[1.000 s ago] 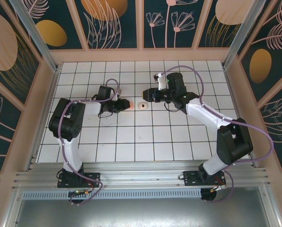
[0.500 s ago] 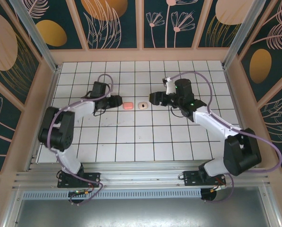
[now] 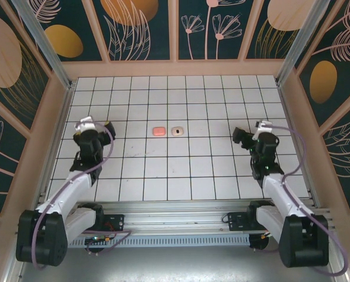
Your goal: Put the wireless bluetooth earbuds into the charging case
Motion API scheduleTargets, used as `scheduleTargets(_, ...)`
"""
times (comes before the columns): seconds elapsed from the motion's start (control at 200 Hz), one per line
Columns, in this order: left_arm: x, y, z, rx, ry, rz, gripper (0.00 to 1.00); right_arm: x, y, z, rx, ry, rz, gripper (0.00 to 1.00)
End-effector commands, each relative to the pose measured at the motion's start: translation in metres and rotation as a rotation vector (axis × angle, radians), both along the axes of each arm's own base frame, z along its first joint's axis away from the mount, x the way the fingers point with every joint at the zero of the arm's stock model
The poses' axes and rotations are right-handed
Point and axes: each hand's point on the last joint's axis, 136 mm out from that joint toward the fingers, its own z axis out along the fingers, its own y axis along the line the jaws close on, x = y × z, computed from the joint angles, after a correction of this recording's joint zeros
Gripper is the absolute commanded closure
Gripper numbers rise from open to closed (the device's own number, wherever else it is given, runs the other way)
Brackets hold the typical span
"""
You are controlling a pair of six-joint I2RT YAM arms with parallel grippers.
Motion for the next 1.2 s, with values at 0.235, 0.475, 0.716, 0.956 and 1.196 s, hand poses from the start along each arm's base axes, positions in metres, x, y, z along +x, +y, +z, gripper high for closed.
scheduleTargets(0.235,-0.037,0.026,-0.002,0.116,-0.276,0.108,0.01,0.002,-0.022,0.001,-0.036,-0.252,-0.061,0.01)
scheduleTargets(0.475,-0.027,0.012,0.005,0.128,-0.340,0.028,0.01,0.045,0.001,-0.015,-0.100,-0.189,0.108,0.01)
scheduleTargets(0.716,-0.006,0.009,0.000,0.187,-0.325,0.019,0.01,0.047,-0.009,-0.029,-0.078,-0.220,0.084,0.01)
scheduleTargets(0.956,0.016,0.014,-0.017,0.144,-0.289,-0.013,0.01,0.048,-0.007,-0.033,-0.078,-0.200,0.103,0.01)
scheduleTargets(1.196,0.028,0.021,-0.028,0.098,-0.220,-0.030,0.01,0.048,-0.007,-0.033,-0.084,-0.196,0.094,0.01)
